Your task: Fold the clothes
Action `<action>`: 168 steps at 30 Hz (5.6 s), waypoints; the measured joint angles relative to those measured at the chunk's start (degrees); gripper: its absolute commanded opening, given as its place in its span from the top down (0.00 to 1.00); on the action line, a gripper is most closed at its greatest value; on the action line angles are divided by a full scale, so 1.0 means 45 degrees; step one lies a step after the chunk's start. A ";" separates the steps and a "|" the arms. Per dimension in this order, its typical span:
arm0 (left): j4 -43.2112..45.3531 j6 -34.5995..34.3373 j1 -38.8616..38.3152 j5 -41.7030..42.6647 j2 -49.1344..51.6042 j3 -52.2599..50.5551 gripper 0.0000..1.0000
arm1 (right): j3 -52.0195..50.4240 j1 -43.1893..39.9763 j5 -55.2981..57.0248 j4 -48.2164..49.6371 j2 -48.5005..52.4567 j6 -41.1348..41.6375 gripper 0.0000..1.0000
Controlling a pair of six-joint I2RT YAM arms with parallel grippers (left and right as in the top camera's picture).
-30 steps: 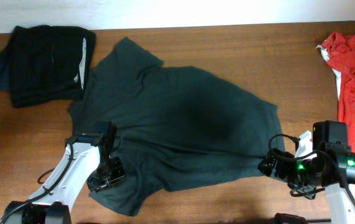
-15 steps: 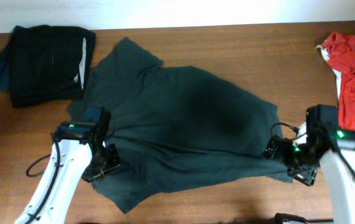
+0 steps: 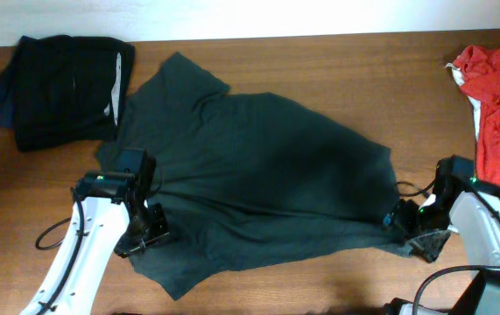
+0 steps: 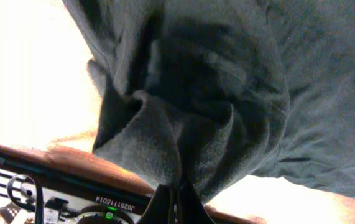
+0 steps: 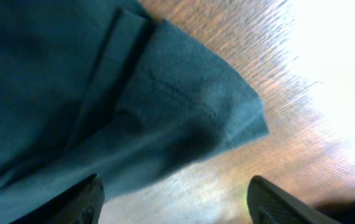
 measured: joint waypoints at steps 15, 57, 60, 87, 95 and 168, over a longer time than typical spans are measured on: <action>0.0107 0.0000 0.0000 -0.0461 0.0000 0.0010 1.00 | -0.0622 0.0000 -0.0126 0.1758 0.0039 0.0010 0.66; -0.5100 0.0000 -0.0005 -0.0568 -0.4435 0.7213 1.00 | 0.4070 0.0058 0.0617 -0.5217 -0.6164 0.0573 0.84; -0.5105 0.0000 -0.0005 -0.0568 -0.4872 0.7631 1.00 | 0.5260 0.0058 0.0665 -0.5892 -0.7635 -0.0136 0.85; -0.4891 -0.0005 0.0000 -0.1059 -0.3507 0.6266 0.93 | 0.4673 0.2822 -0.2025 0.3041 0.5999 -0.2817 0.96; -0.4658 -0.0005 0.0000 -0.1112 -0.3507 0.6246 0.92 | 0.8301 0.3167 -0.0680 -0.2404 0.6169 -0.2924 0.96; -0.3793 -0.0058 0.0010 -0.1093 -0.3497 0.6241 0.49 | 1.9205 0.1083 -0.0131 -0.7703 0.8267 -0.3094 0.01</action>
